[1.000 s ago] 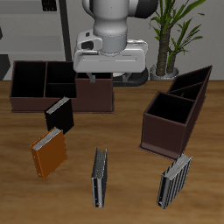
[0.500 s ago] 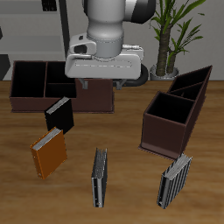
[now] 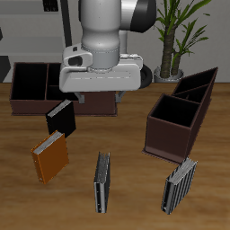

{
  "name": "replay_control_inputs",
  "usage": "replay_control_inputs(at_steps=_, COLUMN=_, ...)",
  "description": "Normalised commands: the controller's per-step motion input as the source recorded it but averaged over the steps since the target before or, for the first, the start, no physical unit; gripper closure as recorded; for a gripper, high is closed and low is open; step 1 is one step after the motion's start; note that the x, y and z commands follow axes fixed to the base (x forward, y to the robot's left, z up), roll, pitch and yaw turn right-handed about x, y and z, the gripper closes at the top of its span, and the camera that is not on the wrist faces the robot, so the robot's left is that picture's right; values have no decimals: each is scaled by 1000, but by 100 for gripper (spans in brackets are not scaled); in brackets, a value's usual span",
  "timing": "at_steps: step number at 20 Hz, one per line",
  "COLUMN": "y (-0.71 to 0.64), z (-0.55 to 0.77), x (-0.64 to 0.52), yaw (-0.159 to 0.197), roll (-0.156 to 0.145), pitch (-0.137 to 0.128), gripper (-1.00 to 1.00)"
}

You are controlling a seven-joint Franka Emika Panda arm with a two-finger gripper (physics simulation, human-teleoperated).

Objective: Place the right striped book into the left desk caddy's back compartment

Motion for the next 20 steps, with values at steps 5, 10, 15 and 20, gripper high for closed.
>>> replay_control_inputs(at_steps=5, y=-69, z=-126, x=338, yaw=-13, roll=11, pitch=-26, gripper=-100)
replay_control_inputs(at_steps=10, y=81, z=-176, x=279, yaw=-4, roll=-14, pitch=-8, gripper=-100)
replay_control_inputs(at_steps=15, y=170, z=-238, x=209, yaw=-2, roll=2, pitch=-3, gripper=-100)
replay_control_inputs(at_steps=20, y=44, z=-222, x=146, yaw=-23, roll=6, pitch=-18, gripper=-100)
